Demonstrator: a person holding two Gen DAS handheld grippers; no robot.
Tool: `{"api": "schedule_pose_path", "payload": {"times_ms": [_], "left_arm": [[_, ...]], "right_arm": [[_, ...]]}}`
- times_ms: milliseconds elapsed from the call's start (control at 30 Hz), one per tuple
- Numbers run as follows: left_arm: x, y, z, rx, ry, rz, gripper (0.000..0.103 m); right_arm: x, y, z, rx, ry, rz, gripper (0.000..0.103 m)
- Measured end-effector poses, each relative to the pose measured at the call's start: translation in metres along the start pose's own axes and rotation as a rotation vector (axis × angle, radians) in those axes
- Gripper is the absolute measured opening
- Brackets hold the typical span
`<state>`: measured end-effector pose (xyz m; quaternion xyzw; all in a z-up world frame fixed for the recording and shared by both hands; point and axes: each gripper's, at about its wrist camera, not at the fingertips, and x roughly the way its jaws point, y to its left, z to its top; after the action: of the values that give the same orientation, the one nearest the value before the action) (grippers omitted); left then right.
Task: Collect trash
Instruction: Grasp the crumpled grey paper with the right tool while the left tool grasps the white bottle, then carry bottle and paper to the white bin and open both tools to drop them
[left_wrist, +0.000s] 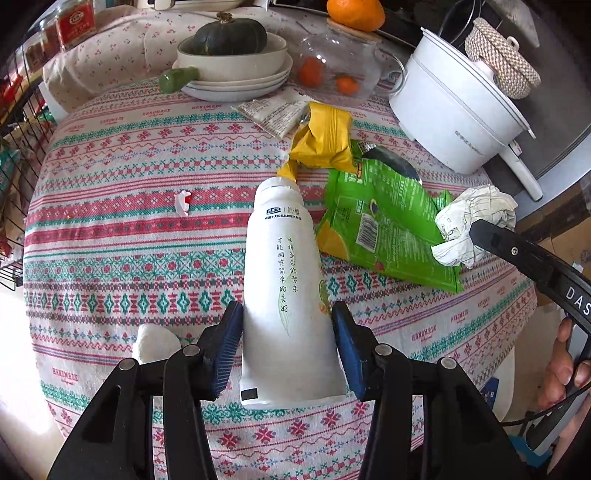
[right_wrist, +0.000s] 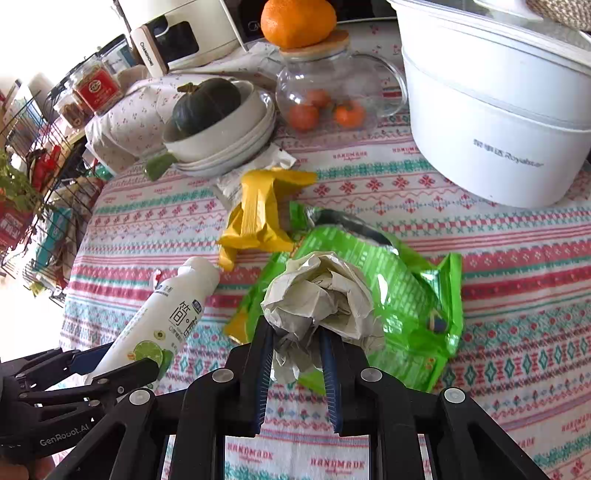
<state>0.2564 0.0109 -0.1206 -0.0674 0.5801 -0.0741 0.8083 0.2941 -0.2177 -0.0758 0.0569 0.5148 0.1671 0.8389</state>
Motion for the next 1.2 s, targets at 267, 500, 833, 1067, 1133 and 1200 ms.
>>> {"api": "schedule_pose_path", "payload": {"times_ms": [267,500,833,1067,1133,1200], "left_arm": [[0.018,-0.014,-0.037,0.045,0.157,-0.031,0.052],[0.039,-0.004,-0.022,-0.038,0.112,-0.058,0.052],[0.025,-0.016,-0.037,-0.045,0.073,-0.103,0.051],[0.0,-0.079,-0.067,0.098,0.059,-0.228,0.051],[-0.004,-0.097,-0.076,0.136,0.064,-0.258,0.051],[-0.004,-0.116,-0.086,0.176,0.078,-0.281,0.051]], "right_arm": [[-0.022,-0.017,-0.059,0.043,0.102,-0.039,0.022],[-0.028,-0.027,-0.095,0.042,0.137,-0.043,0.022],[-0.037,-0.04,-0.118,0.054,0.155,-0.031,0.022],[-0.068,-0.065,-0.143,0.049,0.142,-0.084,0.023],[-0.079,-0.082,-0.151,0.072,0.14,-0.116,0.023],[-0.09,-0.102,-0.16,0.104,0.139,-0.153,0.023]]}}
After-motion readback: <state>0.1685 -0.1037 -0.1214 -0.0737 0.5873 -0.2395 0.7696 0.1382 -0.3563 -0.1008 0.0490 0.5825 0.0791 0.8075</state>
